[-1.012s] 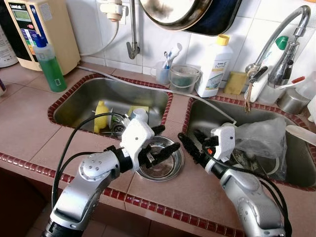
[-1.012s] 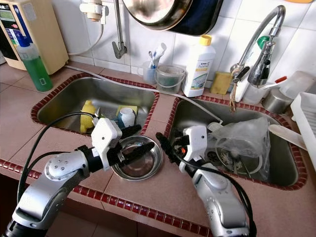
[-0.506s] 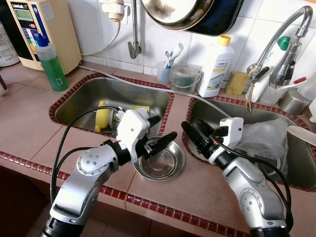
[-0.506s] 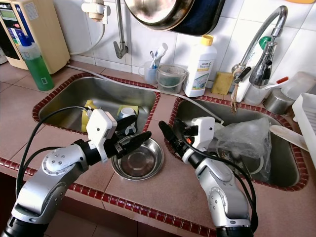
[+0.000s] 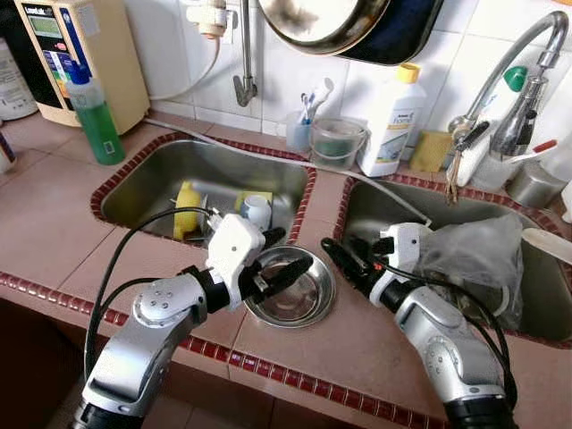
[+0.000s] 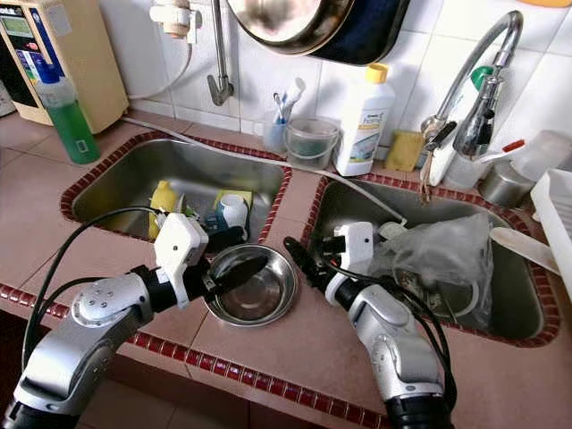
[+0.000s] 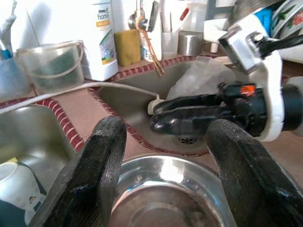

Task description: Kitchen organization

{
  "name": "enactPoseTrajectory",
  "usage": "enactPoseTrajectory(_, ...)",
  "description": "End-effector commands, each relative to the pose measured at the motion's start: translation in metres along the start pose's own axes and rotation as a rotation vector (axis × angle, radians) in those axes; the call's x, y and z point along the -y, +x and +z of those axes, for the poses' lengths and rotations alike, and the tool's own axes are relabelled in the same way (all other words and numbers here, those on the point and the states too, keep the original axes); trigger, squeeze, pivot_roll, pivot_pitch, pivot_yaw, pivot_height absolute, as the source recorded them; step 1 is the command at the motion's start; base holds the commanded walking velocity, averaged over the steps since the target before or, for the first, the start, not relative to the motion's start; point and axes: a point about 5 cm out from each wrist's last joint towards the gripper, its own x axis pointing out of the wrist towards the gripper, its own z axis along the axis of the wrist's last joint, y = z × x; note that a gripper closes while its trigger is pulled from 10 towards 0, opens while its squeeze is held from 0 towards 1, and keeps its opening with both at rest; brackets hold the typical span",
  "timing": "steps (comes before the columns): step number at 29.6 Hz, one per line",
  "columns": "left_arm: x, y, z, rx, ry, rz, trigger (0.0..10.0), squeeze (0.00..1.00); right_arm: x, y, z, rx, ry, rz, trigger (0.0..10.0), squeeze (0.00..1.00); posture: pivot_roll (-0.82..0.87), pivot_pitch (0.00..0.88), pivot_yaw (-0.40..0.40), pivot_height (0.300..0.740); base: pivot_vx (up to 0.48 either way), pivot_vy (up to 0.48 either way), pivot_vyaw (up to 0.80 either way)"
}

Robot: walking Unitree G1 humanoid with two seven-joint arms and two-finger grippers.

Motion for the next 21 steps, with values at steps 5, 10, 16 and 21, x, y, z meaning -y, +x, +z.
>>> enactPoseTrajectory(5, 0.004, 0.000, 0.010, 0.020, 0.026, -0.029, 10.0, 0.00, 0.002, 0.007, 0.000, -0.052, -0.013, 0.055, 10.0, 0.00, 0.08, 0.000, -0.057, 0.740, 0.000, 0.000, 0.00)
enactPoseTrajectory(10, 0.007, -0.001, 0.014, 0.032, 0.027, -0.035, 10.0, 0.00, 0.004, 0.009, -0.004, -0.095, -0.009, 0.072, 10.0, 0.00, 0.09, 0.007, -0.075, 0.740, 0.000, 0.000, 0.00)
enactPoseTrajectory(16, 0.009, -0.001, 0.016, 0.037, 0.027, -0.035, 10.0, 0.00, 0.007, 0.007, -0.009, -0.147, 0.003, 0.101, 10.0, 0.00, 0.09, 0.009, -0.084, 0.740, 0.000, 0.000, 0.00)
enactPoseTrajectory(21, 0.011, -0.001, 0.018, 0.048, 0.028, -0.025, 10.0, 0.00, 0.010, 0.003, -0.017, -0.208, 0.023, 0.120, 10.0, 0.00, 0.10, 0.013, -0.099, 0.740, 0.000, 0.000, 0.00)
